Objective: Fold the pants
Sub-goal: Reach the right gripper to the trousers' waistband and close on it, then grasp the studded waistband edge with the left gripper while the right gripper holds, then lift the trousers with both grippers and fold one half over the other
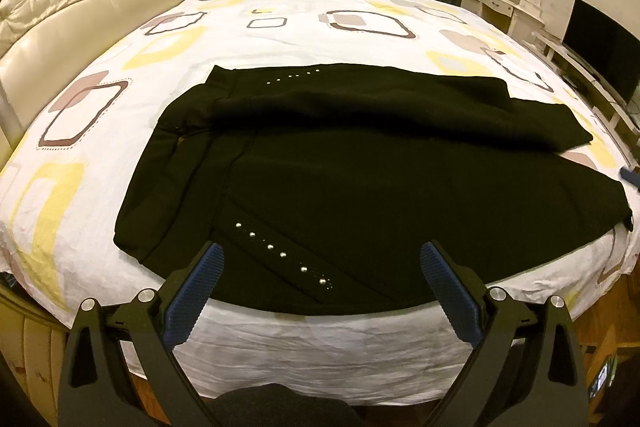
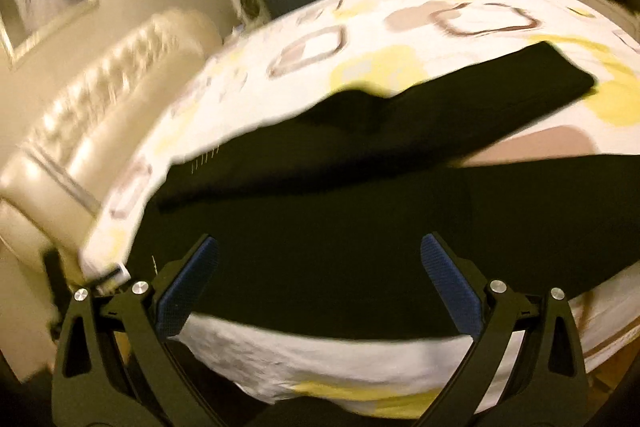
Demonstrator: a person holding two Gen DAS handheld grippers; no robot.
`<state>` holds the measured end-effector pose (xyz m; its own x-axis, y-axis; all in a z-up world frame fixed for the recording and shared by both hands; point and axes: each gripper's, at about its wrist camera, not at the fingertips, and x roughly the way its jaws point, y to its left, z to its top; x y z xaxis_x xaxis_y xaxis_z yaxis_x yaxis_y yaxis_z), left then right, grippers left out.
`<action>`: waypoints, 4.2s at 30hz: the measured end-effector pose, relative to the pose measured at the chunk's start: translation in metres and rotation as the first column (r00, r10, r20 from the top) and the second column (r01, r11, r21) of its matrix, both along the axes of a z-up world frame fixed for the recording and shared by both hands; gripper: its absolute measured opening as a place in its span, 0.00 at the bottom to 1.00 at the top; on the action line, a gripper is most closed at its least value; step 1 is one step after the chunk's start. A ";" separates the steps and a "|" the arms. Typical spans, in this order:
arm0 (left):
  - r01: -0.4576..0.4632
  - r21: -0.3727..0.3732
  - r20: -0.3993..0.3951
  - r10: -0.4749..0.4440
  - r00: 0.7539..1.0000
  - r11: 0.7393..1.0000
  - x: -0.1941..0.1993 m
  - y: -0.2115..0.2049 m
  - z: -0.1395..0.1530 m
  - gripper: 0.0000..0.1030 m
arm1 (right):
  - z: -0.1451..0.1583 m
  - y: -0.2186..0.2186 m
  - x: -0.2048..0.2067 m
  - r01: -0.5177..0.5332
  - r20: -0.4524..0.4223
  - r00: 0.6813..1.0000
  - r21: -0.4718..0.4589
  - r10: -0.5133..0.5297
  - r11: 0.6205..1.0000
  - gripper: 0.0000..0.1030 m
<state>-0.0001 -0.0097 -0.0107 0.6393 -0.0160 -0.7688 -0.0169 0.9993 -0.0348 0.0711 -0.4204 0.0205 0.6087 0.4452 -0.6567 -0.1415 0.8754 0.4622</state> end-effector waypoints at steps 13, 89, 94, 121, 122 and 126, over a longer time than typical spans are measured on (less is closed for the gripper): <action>-0.025 -0.011 -0.005 0.025 1.000 1.000 0.014 0.009 -0.012 0.95 | -0.047 -0.306 0.041 0.439 -0.146 0.886 -0.037 -0.439 0.898 0.97; 0.072 -0.316 -0.343 -0.185 0.921 0.946 0.294 0.206 -0.056 0.33 | -0.076 0.138 0.314 -0.475 -0.257 0.873 -0.260 0.414 0.840 0.69; 0.077 -0.377 -0.335 -0.213 0.918 0.923 0.293 0.209 -0.056 0.07 | -0.091 0.153 0.319 -0.544 -0.332 0.826 -0.254 0.456 0.800 0.50; 0.115 -0.533 -0.055 -0.169 0.984 0.838 0.134 0.215 0.022 0.05 | -0.028 0.161 0.094 -0.338 0.077 0.859 -0.657 0.507 0.673 0.08; 0.110 -0.536 -0.053 -0.163 0.985 0.837 0.124 0.218 0.021 0.05 | -0.029 0.162 0.087 -0.337 0.079 0.856 -0.663 0.511 0.668 0.09; 0.081 -0.550 -0.079 -0.149 0.986 0.831 0.093 0.223 0.008 0.07 | -0.044 0.157 0.059 -0.354 0.058 0.858 -0.654 0.511 0.669 0.09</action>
